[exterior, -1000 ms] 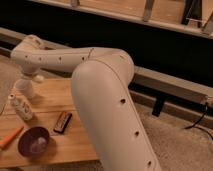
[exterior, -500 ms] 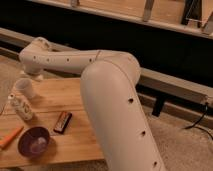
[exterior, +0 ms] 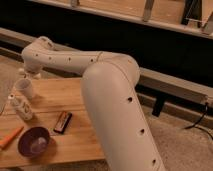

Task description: Place the white sponge in the ceramic cup

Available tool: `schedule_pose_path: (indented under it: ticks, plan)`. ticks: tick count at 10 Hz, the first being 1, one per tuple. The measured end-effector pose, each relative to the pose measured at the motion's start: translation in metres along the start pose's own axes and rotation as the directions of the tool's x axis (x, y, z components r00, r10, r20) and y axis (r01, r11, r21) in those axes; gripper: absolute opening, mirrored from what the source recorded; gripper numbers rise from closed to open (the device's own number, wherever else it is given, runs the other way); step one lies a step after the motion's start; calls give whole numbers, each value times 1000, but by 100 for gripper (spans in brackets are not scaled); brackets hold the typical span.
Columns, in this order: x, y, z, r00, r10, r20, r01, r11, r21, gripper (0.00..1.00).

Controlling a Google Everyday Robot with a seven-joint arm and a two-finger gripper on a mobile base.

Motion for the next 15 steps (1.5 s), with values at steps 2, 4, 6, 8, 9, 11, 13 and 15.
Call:
schedule_pose_path:
  ticks: [2, 4, 6, 8, 9, 11, 13, 15]
  plan:
    - [-8, 2, 8, 1000, -14, 15, 15, 1000, -17, 0]
    - [-22, 7, 16, 999, -37, 27, 38, 999, -36, 0]
    - [-34, 12, 23, 998, -58, 37, 60, 997, -54, 0]
    - [-46, 17, 32, 996, -78, 49, 81, 994, -74, 0]
    - [-50, 18, 35, 995, -83, 53, 87, 993, -79, 0]
    - [-58, 18, 40, 993, -93, 70, 99, 991, -89, 0]
    - [-62, 17, 44, 992, -91, 90, 100, 990, -95, 0]
    - [-64, 16, 48, 989, -88, 116, 100, 990, -103, 0]
